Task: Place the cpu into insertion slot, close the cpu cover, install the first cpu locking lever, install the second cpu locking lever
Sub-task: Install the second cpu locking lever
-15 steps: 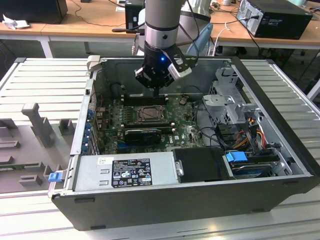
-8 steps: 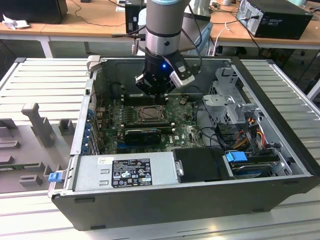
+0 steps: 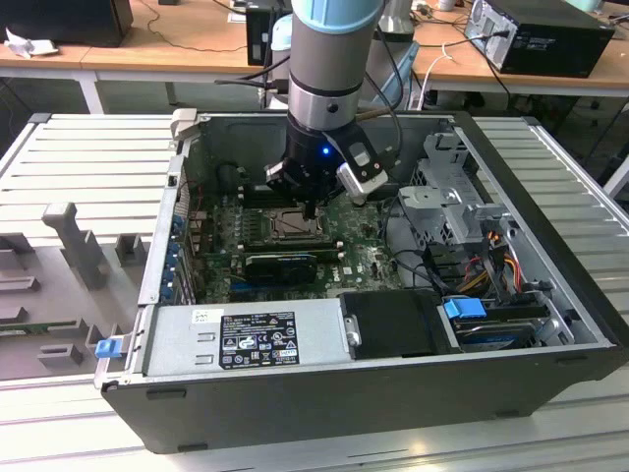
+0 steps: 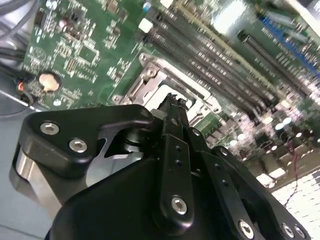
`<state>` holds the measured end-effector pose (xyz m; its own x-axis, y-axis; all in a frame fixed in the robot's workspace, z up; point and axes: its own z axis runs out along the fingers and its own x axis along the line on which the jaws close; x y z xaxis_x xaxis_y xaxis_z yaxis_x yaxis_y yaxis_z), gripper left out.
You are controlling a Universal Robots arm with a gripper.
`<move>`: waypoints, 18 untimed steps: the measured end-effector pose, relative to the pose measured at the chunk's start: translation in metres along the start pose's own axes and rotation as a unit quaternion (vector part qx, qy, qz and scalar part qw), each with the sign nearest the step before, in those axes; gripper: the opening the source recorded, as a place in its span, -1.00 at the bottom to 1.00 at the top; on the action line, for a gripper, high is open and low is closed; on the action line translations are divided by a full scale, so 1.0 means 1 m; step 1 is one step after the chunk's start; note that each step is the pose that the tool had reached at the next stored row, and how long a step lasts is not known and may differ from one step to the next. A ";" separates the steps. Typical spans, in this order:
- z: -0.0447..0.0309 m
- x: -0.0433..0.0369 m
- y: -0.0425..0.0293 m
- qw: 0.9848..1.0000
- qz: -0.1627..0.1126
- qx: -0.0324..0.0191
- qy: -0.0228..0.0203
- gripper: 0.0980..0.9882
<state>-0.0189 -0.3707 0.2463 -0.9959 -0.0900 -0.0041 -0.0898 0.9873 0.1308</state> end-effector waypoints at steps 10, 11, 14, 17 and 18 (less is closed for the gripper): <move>0.0105 0.0189 -0.0088 1.000 0.000 -0.004 0.000 -0.98; 0.0115 0.0222 -0.0089 1.000 0.001 -0.005 0.000 -0.98; 0.0155 0.0305 -0.0090 1.000 0.000 -0.007 0.000 -0.98; 0.0206 0.0368 -0.0096 1.000 0.001 -0.009 -0.001 -0.98; 0.0222 0.0382 -0.0099 1.000 0.001 -0.009 -0.001 -0.98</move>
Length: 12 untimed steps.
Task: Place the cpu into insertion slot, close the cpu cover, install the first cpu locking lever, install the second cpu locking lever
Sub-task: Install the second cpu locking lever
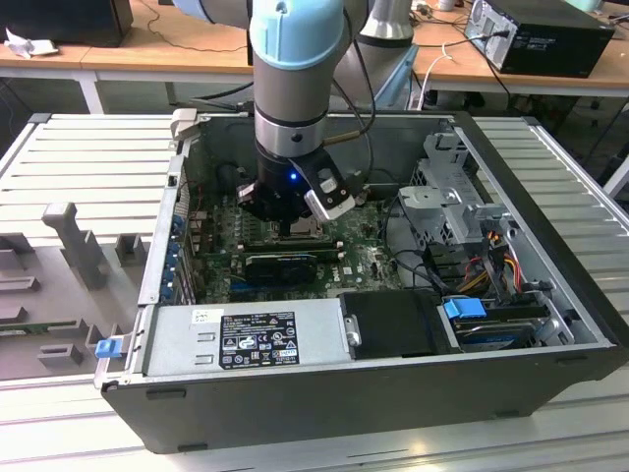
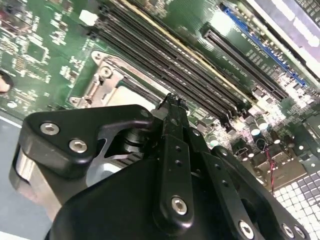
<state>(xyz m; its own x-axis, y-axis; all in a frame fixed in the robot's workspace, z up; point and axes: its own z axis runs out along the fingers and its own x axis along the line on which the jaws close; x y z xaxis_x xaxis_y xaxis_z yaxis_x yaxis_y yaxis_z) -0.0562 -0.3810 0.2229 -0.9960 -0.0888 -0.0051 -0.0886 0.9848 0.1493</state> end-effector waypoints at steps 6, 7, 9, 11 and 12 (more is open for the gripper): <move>0.0062 0.0040 -0.0065 1.000 0.000 -0.031 -0.003 -0.98; 0.0060 0.0047 -0.0088 0.999 0.000 -0.042 -0.004 -0.98; 0.0058 0.0059 -0.0141 0.998 -0.001 -0.056 -0.005 -0.98; 0.0057 0.0071 -0.0191 0.998 -0.001 -0.065 -0.006 -0.98; 0.0056 0.0086 -0.0221 0.998 -0.001 -0.068 -0.006 -0.98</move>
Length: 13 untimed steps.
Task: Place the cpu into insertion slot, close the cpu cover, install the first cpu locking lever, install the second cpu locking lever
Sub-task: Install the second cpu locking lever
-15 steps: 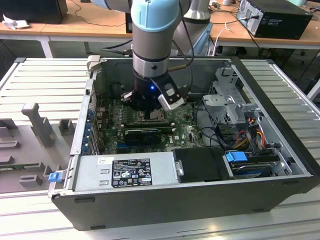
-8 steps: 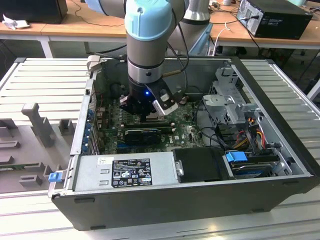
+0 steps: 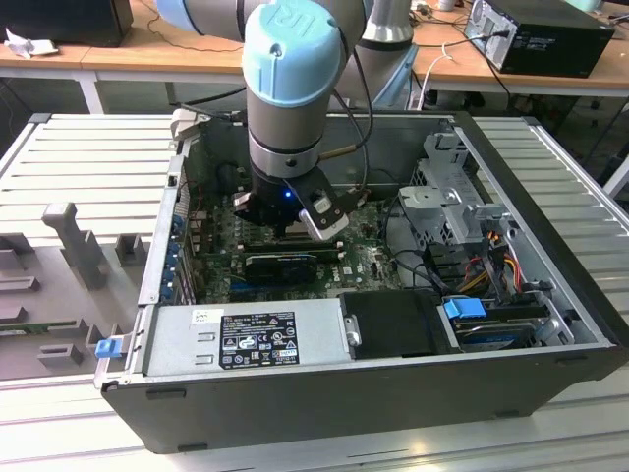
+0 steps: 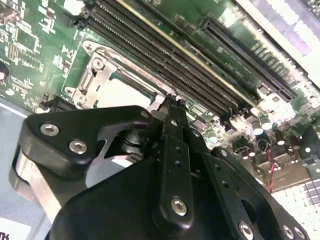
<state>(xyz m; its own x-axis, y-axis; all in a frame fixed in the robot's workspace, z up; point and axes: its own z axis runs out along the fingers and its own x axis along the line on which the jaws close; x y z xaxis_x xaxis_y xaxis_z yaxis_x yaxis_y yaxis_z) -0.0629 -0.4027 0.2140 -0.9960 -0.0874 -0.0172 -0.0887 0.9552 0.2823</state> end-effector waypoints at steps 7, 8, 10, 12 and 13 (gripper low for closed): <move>0.0037 0.0083 -0.0067 1.000 0.000 -0.009 -0.001 -0.98; 0.0048 0.0090 -0.0070 1.000 0.000 -0.010 -0.001 -0.98; 0.0086 0.0109 -0.0080 1.000 0.000 -0.012 -0.001 -0.98; 0.0120 0.0110 -0.0090 1.000 0.000 -0.020 -0.002 -0.98; 0.0126 0.0110 -0.0092 1.000 0.000 -0.022 -0.002 -0.98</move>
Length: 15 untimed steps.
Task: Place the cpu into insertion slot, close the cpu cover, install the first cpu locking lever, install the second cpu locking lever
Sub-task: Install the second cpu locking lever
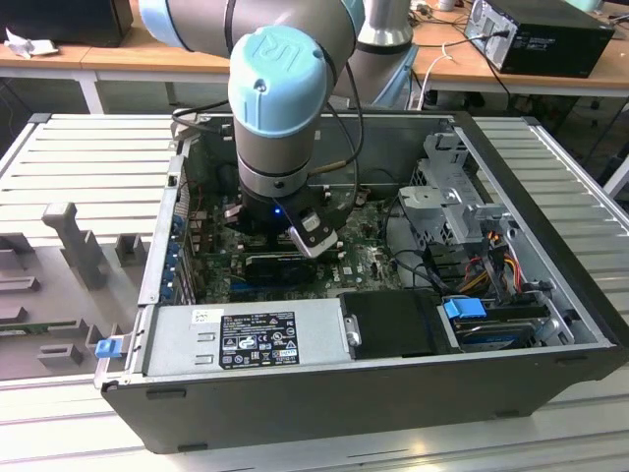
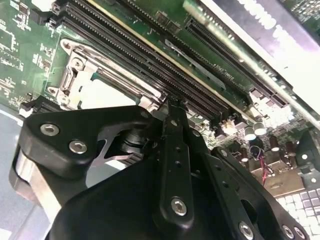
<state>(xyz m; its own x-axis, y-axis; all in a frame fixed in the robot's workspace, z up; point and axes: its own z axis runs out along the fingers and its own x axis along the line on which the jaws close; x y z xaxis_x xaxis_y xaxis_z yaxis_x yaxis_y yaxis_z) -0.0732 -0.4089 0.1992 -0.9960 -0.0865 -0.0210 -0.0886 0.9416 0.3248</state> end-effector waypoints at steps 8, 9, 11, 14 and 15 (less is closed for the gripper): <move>0.0059 0.0006 -0.0019 1.000 0.000 -0.021 -0.002 -0.98; 0.0068 0.0008 -0.0021 1.000 0.000 -0.022 -0.002 -0.98; 0.0088 0.0037 -0.0028 1.000 0.000 -0.024 -0.002 -0.98; 0.0043 0.0037 -0.0012 1.000 0.000 -0.025 -0.002 -0.98; 0.0011 0.0036 -0.0001 1.000 0.000 -0.025 -0.002 -0.98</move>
<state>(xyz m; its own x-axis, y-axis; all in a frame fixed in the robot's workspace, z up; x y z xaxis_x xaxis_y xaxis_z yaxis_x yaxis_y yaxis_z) -0.0768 -0.4089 0.1980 -0.9960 -0.0854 -0.0253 -0.0886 0.9245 0.3708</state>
